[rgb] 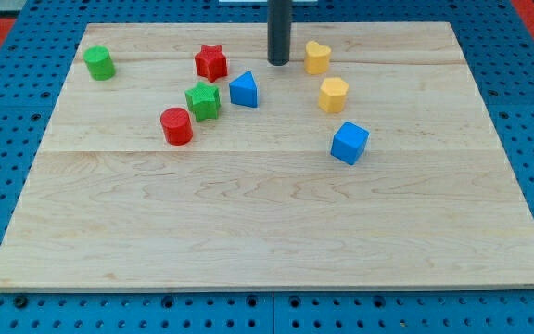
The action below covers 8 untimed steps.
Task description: Place yellow heart right diagonally towards yellow pentagon
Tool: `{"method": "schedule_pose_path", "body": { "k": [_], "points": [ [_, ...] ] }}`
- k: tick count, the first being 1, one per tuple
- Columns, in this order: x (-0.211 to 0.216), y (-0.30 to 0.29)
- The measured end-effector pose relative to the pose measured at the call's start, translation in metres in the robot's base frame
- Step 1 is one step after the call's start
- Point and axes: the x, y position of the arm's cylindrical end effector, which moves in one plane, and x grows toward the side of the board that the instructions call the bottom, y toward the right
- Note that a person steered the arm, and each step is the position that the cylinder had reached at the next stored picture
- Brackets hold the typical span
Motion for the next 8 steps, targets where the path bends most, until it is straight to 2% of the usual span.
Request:
{"method": "schedule_pose_path", "body": {
  "k": [1, 2, 3, 4, 5, 7, 8],
  "points": [
    [0.008, 0.027],
    [-0.014, -0.02],
    [-0.017, 0.059],
    [0.004, 0.11],
    [0.022, 0.066],
    [0.022, 0.11],
    [0.022, 0.114]
  ]
}}
